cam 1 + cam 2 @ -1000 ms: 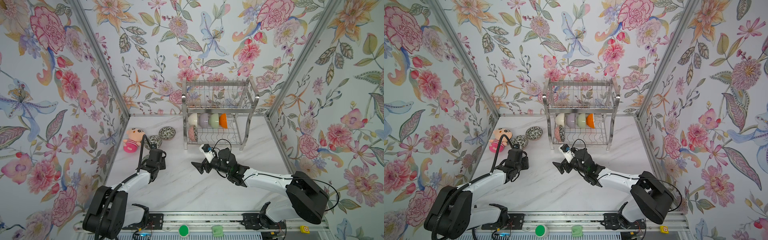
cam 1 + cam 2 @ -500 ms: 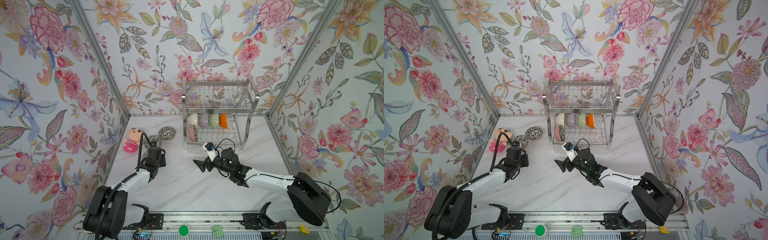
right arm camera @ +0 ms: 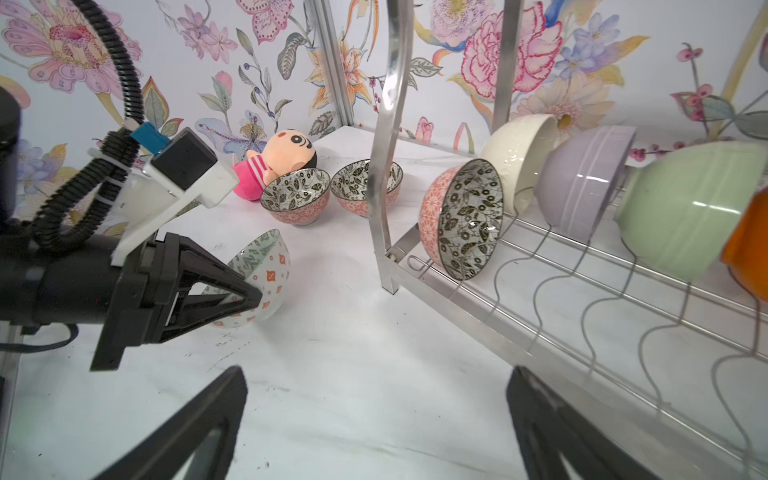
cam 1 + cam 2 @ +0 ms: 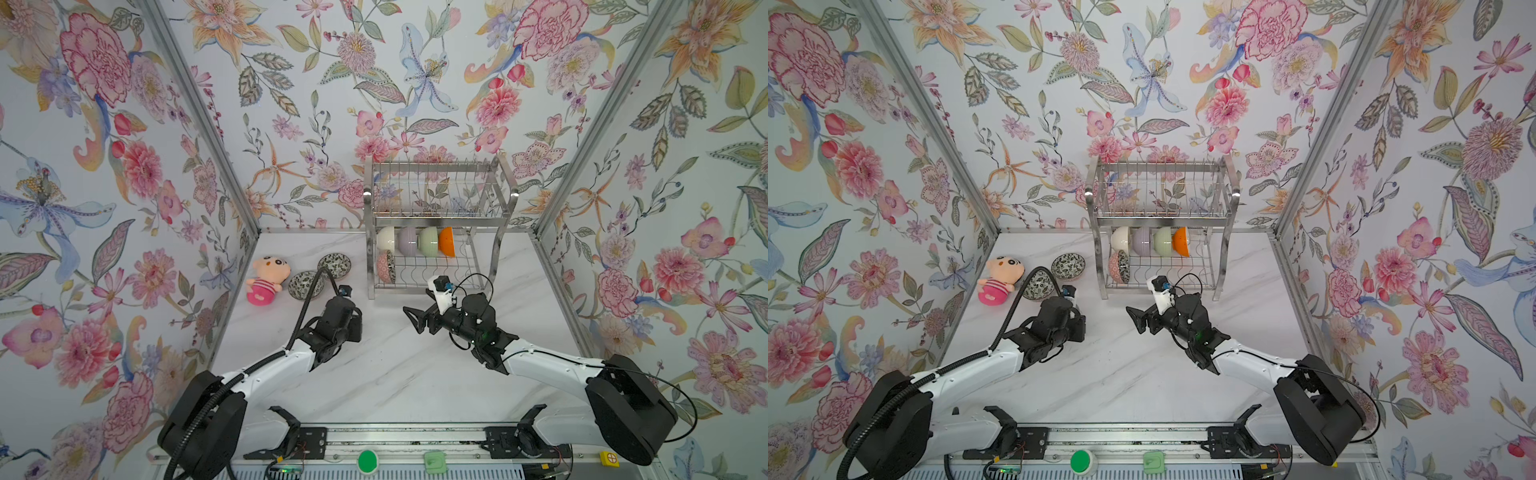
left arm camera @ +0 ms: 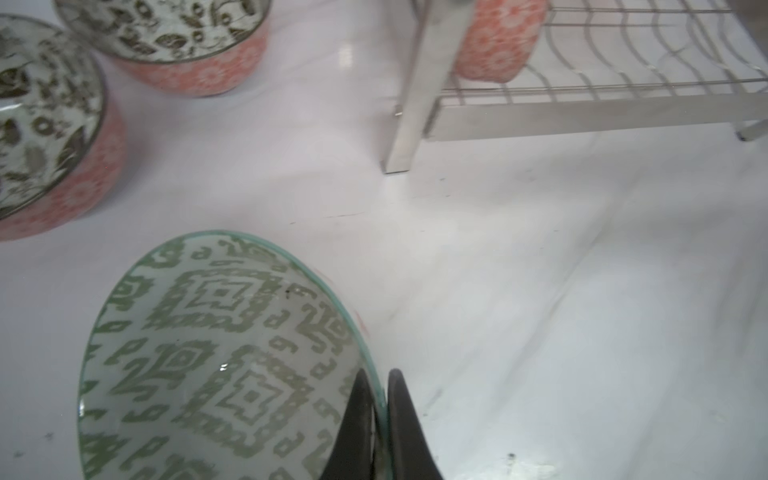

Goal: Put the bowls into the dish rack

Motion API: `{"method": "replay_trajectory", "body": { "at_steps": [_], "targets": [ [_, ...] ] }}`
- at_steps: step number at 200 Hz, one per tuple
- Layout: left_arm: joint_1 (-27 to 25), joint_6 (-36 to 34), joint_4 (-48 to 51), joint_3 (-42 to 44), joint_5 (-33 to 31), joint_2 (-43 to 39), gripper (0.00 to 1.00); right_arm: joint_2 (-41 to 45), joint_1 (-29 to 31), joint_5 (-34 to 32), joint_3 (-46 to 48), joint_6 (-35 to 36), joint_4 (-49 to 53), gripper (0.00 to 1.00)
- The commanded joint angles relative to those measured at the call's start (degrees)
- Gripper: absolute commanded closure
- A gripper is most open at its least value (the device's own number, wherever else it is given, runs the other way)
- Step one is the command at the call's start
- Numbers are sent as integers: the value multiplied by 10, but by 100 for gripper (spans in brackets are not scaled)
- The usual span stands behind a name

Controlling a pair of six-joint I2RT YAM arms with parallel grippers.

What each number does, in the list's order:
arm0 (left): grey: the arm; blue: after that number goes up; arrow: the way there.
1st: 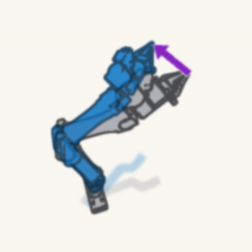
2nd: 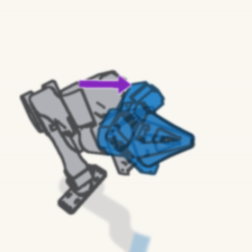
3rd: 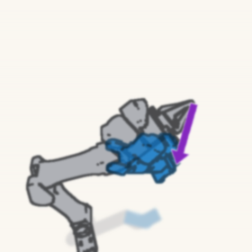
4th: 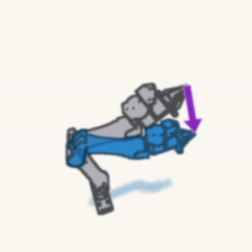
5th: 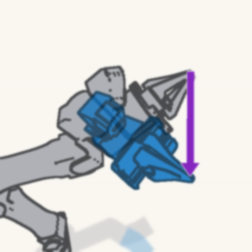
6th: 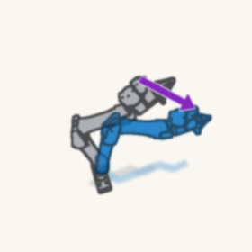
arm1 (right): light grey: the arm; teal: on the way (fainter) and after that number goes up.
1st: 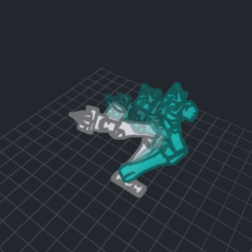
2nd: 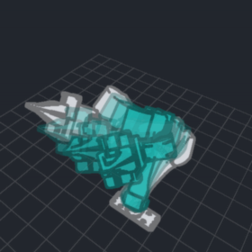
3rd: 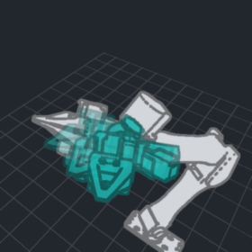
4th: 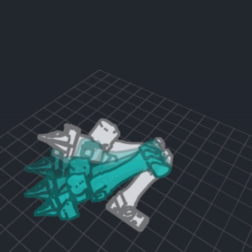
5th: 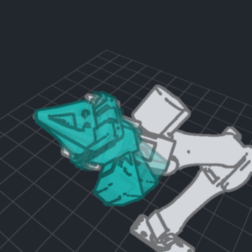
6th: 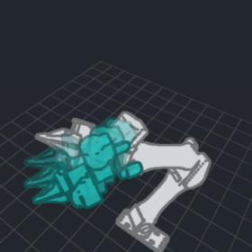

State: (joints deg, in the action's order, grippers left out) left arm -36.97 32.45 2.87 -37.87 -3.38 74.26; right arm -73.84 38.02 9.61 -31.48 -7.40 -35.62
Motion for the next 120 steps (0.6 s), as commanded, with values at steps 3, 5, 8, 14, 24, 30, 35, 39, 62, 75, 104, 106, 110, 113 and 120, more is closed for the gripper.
{"method": "replay_trajectory", "body": {
  "at_steps": [3,5,8,14,24,30,35,39,62,75,104,106,110,113,120],
  "targets": [
    [-50,18,-13,-54,-20,46,100,66,-26,-7,18,-16,13,1],
    [-54,18,-13,-57,-20,51,100,71,-28,-9,19,-15,18,1],
    [-59,19,-15,-61,-21,58,100,79,-31,-12,20,-15,26,1],
    [-69,19,-19,-71,-18,72,100,94,-37,-17,22,-15,46,1],
    [-82,18,-23,-88,-16,95,100,118,-49,-24,23,-16,78,1],
    [-90,20,-26,-96,-13,108,100,131,-55,-30,24,-18,96,1],
    [-96,21,-29,-103,-11,117,100,141,-60,-35,24,-19,111,1],
    [-101,22,-32,-109,-7,126,100,149,-63,-39,24,-21,121,1],
    [-134,28,-52,-140,7,182,100,184,-89,-42,29,-33,161,1],
    [-152,28,-52,-162,9,208,100,194,-102,-37,30,-43,174,1],
    [-167,31,-63,-189,16,252,100,198,-126,-23,26,-60,194,1],
    [-167,32,-65,-190,18,254,100,198,-127,-21,26,-61,194,1],
    [-168,33,-66,-192,21,258,100,199,-131,-20,25,-62,196,1],
    [-168,34,-68,-194,22,261,99,199,-133,-19,25,-64,197,1],
    [-167,34,-69,-197,25,267,95,199,-139,-17,24,-68,199,1]
  ]
}}
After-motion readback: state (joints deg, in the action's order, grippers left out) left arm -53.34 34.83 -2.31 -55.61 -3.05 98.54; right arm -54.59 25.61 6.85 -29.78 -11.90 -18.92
